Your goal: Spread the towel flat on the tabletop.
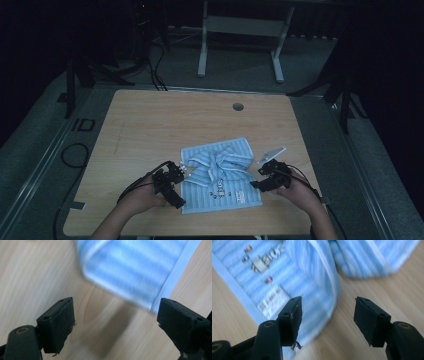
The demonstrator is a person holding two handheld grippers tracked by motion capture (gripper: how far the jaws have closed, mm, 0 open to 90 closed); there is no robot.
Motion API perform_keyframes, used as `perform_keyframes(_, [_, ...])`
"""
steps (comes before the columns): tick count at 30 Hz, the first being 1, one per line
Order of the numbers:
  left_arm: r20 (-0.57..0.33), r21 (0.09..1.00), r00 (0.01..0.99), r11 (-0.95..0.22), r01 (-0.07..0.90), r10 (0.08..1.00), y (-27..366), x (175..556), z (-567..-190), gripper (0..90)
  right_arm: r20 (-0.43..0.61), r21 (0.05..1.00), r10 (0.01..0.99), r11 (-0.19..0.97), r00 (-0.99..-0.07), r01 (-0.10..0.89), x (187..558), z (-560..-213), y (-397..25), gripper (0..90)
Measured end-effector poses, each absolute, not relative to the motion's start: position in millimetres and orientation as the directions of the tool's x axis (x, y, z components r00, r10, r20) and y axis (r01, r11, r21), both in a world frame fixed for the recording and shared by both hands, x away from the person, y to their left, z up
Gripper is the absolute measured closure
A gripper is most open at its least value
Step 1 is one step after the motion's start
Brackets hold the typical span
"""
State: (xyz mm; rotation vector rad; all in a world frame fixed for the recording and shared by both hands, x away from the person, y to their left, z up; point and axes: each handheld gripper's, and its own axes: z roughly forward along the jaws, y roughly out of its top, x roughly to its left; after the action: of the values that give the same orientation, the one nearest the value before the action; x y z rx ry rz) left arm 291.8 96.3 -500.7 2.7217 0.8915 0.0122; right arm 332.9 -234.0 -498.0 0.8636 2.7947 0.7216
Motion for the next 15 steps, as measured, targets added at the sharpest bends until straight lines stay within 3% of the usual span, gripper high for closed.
perform_keyframes(5, [-0.047, 0.261, 0.831, -0.796, 0.546, 0.555, 74, 299, -497, 18.0, -0.004, 0.481, 0.533, 0.743, -0.846, 0.466, 340, -498, -214, 41.1])
perform_keyframes(15, [-0.075, 0.307, 0.833, -0.782, 0.543, 0.549, 28, 323, -494, 21.1, -0.024, 0.467, 0.503, 0.77, -0.864, 0.435, 357, -499, -184, 47.2])
